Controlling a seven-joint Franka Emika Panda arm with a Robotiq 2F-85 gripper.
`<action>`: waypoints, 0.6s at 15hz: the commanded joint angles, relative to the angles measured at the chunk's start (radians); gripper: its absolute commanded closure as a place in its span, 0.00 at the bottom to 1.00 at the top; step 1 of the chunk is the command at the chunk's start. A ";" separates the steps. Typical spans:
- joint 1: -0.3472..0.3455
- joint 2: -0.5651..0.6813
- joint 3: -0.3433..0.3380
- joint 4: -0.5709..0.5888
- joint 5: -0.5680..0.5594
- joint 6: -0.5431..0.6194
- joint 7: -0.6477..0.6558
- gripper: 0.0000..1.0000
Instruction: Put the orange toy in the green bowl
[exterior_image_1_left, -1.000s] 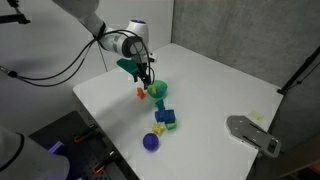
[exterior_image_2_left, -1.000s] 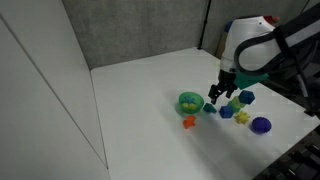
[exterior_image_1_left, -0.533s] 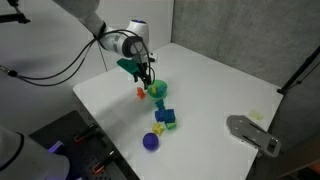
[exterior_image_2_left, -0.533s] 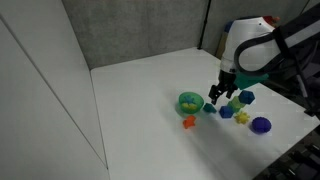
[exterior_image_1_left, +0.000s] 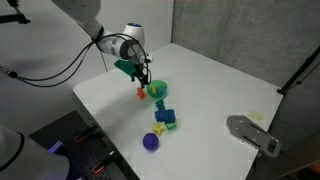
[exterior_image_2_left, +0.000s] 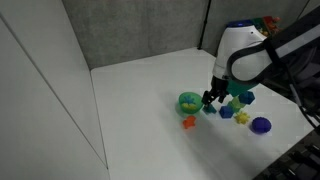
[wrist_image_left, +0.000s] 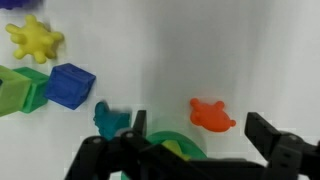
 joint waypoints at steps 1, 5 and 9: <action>0.020 0.066 0.004 0.058 0.012 0.044 0.013 0.00; 0.049 0.135 -0.005 0.099 0.024 0.084 0.062 0.00; 0.080 0.201 -0.012 0.133 0.024 0.158 0.097 0.00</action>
